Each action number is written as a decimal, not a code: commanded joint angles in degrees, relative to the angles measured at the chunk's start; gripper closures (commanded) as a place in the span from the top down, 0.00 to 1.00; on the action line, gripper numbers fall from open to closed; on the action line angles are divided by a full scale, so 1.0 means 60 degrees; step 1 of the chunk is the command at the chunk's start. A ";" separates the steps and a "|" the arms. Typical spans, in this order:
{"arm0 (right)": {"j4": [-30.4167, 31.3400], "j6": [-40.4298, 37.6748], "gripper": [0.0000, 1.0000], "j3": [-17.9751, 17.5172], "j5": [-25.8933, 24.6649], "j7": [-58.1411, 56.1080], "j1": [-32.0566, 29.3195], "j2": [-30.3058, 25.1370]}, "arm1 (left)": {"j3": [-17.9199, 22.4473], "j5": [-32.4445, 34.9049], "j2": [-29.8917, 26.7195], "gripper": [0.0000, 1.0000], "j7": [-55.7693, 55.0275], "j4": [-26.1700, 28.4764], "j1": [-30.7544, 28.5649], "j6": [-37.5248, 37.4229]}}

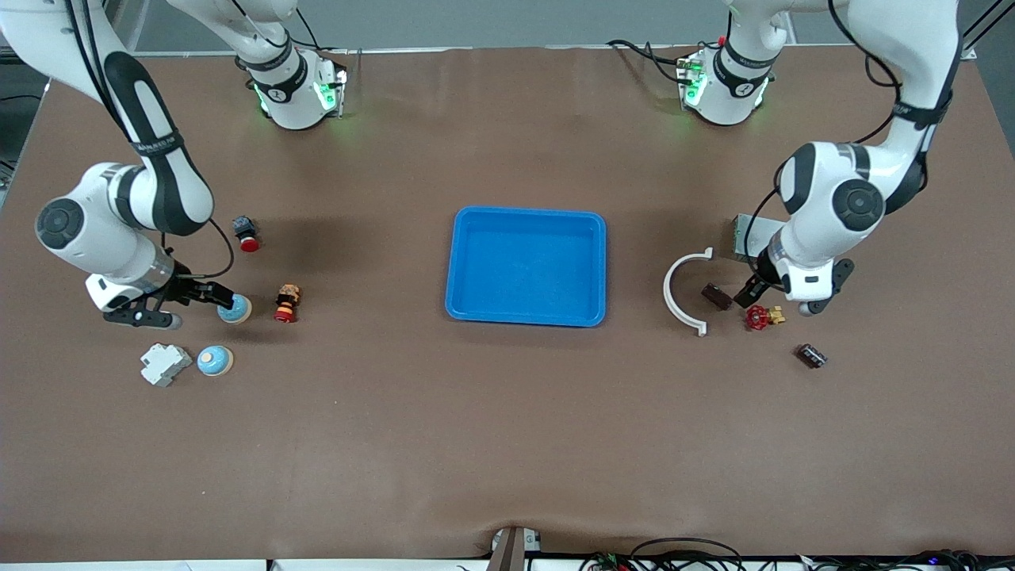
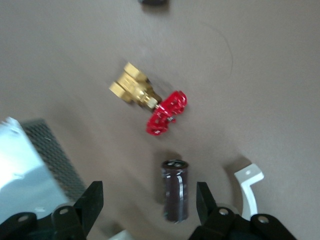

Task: Place electrolytic capacitor and blue bell in tray
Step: 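Grasp the blue bell with the right gripper while the left gripper grasps the capacitor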

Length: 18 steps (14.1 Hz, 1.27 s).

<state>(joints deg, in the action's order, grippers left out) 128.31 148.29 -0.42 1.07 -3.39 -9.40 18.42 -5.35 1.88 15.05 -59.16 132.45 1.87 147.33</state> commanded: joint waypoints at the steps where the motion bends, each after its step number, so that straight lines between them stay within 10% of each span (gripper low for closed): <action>1: 0.0089 0.0770 1.00 -0.0106 0.0187 -0.0138 -0.0118 0.0502 | -0.0294 -0.0035 0.0610 0.71 -0.1110 -0.0103 0.0127 0.0668; 7: 0.0134 0.1315 1.00 -0.0121 0.0187 -0.0050 -0.0103 0.0988 | -0.0294 -0.0005 0.0919 0.56 -0.1244 -0.0073 0.0230 0.0875; 10: 0.0178 0.1329 1.00 -0.0121 0.0187 -0.0035 -0.0103 0.1003 | -0.0294 0.0038 0.0891 0.00 -0.1099 -0.0088 0.0157 0.0788; 11: 0.0178 0.1315 1.00 -0.0121 0.0187 -0.0035 -0.0103 0.1003 | -0.0294 0.0038 0.0876 0.00 -0.1112 -0.0088 0.0142 0.0787; 12: 0.0192 0.1315 0.88 -0.0121 0.0187 -0.0035 -0.0103 0.1003 | -0.0280 0.0038 0.0861 0.00 -0.1127 -0.0088 0.0186 0.0787; 15: 0.0207 0.1315 0.11 -0.0121 0.0202 -0.0006 -0.0103 0.1003 | -0.0294 0.0097 0.0102 0.00 -0.1142 -0.0248 0.0172 -0.0247; 18: 0.0207 0.1213 0.00 -0.0135 0.0202 0.0212 -0.0089 0.0959 | -0.0614 0.0097 -0.0441 0.00 -0.1331 -0.0921 0.0259 -0.1918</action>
<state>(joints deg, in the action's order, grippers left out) 128.84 155.60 -0.47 1.26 -3.07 -9.40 24.55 -7.38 1.88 16.02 -65.95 128.53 3.15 141.76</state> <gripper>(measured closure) 0.339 0.709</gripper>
